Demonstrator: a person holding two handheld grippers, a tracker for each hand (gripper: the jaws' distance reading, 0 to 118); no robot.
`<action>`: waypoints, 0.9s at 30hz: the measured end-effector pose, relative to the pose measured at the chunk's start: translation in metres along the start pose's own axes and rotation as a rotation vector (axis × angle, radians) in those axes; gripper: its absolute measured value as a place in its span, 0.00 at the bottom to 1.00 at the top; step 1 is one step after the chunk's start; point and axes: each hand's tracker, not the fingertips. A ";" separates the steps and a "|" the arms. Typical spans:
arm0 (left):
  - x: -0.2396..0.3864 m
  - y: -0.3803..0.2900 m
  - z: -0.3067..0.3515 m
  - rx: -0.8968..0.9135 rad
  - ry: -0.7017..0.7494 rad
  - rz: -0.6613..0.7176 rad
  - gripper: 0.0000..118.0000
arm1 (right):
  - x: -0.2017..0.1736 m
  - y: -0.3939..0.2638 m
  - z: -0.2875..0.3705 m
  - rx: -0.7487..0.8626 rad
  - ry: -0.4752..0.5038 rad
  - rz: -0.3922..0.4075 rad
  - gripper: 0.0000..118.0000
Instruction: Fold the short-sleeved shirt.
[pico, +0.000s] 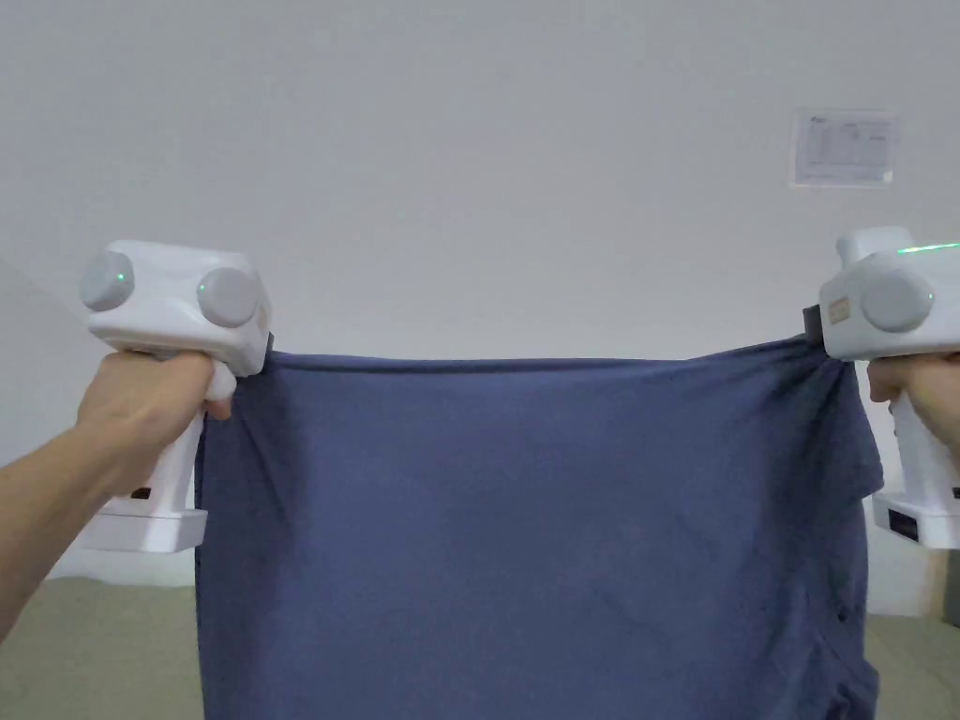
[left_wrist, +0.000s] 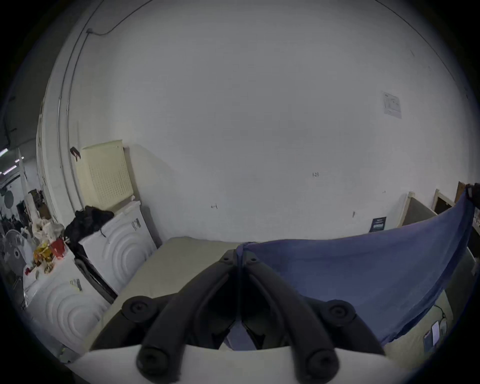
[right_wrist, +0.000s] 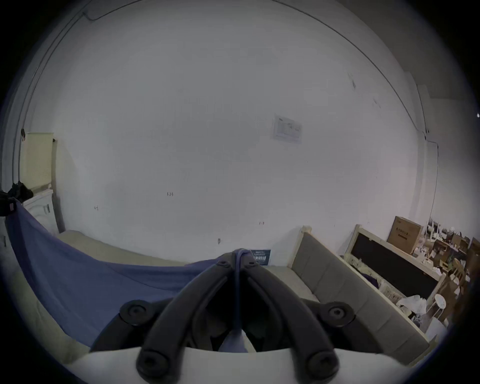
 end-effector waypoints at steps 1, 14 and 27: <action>0.002 0.003 -0.007 0.005 0.015 0.001 0.01 | -0.003 0.005 -0.007 0.003 0.000 0.005 0.02; 0.034 -0.049 -0.124 -0.067 0.047 -0.031 0.01 | -0.050 -0.056 -0.102 -0.056 -0.006 0.082 0.02; 0.046 -0.242 -0.160 -0.267 -0.022 -0.078 0.01 | -0.049 -0.271 -0.094 -0.296 0.035 -0.006 0.02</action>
